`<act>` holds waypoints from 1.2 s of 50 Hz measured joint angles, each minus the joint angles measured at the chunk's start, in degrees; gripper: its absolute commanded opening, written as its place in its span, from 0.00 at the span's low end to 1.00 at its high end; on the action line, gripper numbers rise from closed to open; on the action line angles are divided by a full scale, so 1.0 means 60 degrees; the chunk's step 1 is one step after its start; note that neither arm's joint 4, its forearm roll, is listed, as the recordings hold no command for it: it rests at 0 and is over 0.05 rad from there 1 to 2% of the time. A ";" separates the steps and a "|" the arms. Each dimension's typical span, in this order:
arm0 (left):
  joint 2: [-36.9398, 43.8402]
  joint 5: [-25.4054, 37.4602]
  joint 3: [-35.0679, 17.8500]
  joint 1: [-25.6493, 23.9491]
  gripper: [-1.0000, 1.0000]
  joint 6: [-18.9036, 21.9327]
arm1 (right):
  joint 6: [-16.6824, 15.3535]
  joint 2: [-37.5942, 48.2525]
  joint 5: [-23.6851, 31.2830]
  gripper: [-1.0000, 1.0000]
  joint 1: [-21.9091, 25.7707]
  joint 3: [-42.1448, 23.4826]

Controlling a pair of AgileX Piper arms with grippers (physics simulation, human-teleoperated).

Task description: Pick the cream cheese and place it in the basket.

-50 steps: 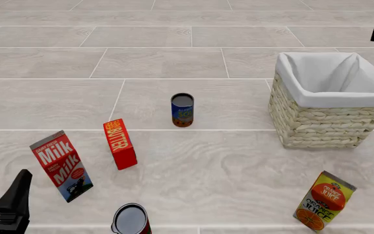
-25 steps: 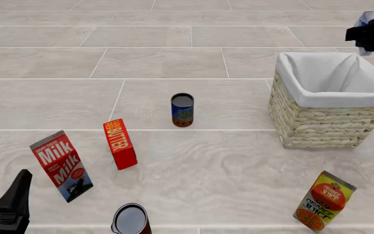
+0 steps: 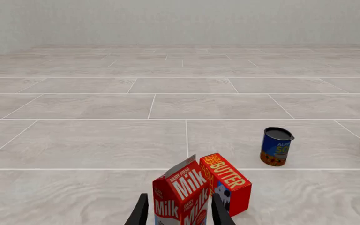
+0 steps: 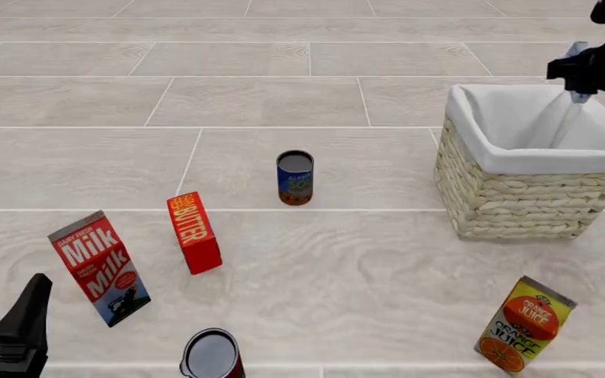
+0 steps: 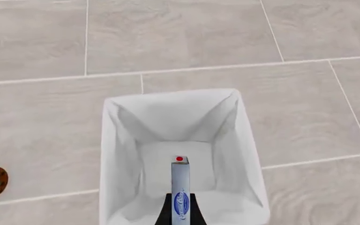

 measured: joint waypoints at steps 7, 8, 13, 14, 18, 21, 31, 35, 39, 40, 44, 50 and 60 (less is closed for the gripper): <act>0.0000 0.0000 0.0000 0.0000 1.00 0.0000 | -0.0063 0.0350 -0.0109 0.00 -0.0064 -0.0055; 0.0000 0.0000 0.0000 0.0000 1.00 0.0000 | -0.0063 0.0397 -0.0128 0.00 -0.0070 -0.0060; 0.0000 0.0000 0.0000 0.0000 1.00 0.0000 | -0.0070 0.0622 -0.0225 0.00 -0.0091 -0.0089; 0.0000 0.0000 0.0000 0.0000 1.00 0.0000 | -0.0072 0.0665 -0.0242 0.00 -0.0097 -0.0097; 0.0000 0.0000 0.0000 0.0000 1.00 0.0000 | -0.0072 0.0817 -0.0300 0.00 -0.0123 -0.0132; 0.0000 0.0000 0.0000 0.0000 1.00 0.0000 | -0.0065 0.0910 -0.0336 0.00 -0.0133 -0.0156; 0.0000 0.0000 0.0000 0.0000 1.00 0.0000 | -0.0079 0.1118 -0.0464 0.00 -0.0139 -0.0164; 0.0000 0.0000 0.0000 0.0000 1.00 0.0000 | -0.0090 0.1177 -0.0534 0.00 -0.0137 -0.0129; 0.0000 0.0000 0.0000 0.0000 1.00 0.0000 | -0.0097 0.1244 -0.0602 0.00 -0.0143 -0.0095; 0.0000 0.0000 0.0000 0.0000 1.00 0.0000 | -0.0089 0.1264 -0.0616 0.00 -0.0144 -0.0095; 0.0000 0.0000 0.0000 0.0000 1.00 0.0000 | -0.0059 0.1371 -0.0681 0.00 -0.0162 -0.0121; 0.0000 0.0000 0.0000 0.0000 1.00 0.0000 | -0.0006 0.1523 -0.0777 0.00 -0.0194 -0.0143; 0.0000 0.0000 0.0000 0.0000 1.00 0.0000 | 0.0021 0.1677 -0.0918 0.00 -0.0230 -0.0101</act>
